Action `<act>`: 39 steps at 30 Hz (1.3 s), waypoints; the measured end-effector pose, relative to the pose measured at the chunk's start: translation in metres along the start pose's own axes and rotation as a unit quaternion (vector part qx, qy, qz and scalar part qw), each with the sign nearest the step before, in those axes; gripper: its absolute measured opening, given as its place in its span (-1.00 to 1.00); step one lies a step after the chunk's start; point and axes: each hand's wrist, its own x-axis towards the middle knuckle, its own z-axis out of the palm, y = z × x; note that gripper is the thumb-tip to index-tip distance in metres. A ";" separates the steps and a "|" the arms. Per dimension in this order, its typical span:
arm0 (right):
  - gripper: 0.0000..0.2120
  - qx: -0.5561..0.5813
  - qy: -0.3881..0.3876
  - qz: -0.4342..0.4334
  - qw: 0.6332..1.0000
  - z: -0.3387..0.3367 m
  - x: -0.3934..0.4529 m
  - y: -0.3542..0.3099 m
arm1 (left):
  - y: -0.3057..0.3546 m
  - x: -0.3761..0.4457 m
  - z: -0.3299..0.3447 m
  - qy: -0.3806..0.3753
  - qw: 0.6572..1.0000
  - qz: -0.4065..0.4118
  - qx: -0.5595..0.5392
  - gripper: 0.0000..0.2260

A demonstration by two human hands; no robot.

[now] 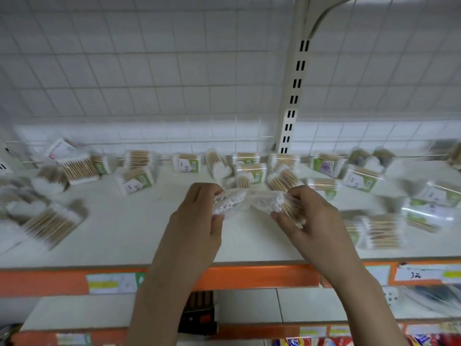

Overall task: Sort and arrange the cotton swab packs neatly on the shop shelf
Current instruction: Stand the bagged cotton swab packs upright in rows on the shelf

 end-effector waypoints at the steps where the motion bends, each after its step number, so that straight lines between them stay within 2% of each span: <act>1: -0.74 -0.002 0.000 0.000 1.000 -0.003 -0.002 0.001 | 0.003 -0.001 0.000 0.002 1.000 -0.001 -0.002 -0.73; 7: -0.76 0.010 0.000 0.023 1.000 -0.012 -0.010 0.008 | 0.010 0.000 0.001 0.008 1.000 0.014 0.003 -0.72; 10: -0.76 0.024 0.029 0.041 0.998 -0.017 -0.014 0.010 | 0.013 -0.001 0.005 0.016 0.999 0.013 -0.035 -0.72; 16: -0.53 0.064 0.053 0.057 0.995 -0.029 -0.023 0.017 | 0.023 -0.005 0.013 0.013 0.997 0.012 -0.077 -0.68; 21: -0.69 0.091 0.078 0.069 0.990 -0.048 -0.024 0.035 | 0.048 0.002 0.022 0.015 0.996 0.028 -0.089 -0.70; 25: -0.70 0.095 0.123 0.067 0.986 -0.074 -0.023 0.064 | 0.082 0.009 0.040 0.044 0.995 0.040 -0.084 -0.70; 30: -0.68 0.110 0.138 0.050 0.983 -0.117 -0.024 0.122 | 0.142 0.017 0.082 0.085 0.992 0.043 -0.088 -0.66; 33: -0.68 0.107 0.131 0.046 0.985 -0.153 -0.027 0.165 | 0.191 0.021 0.116 0.077 0.992 0.052 -0.082 -0.66; 37: -0.53 0.129 0.111 0.042 0.984 -0.196 -0.040 0.210 | 0.252 0.015 0.159 0.035 0.994 0.074 -0.071 -0.65; 39: -0.57 0.120 0.108 0.036 0.986 -0.210 -0.046 0.228 | 0.274 0.010 0.174 0.016 0.995 0.075 -0.065 -0.66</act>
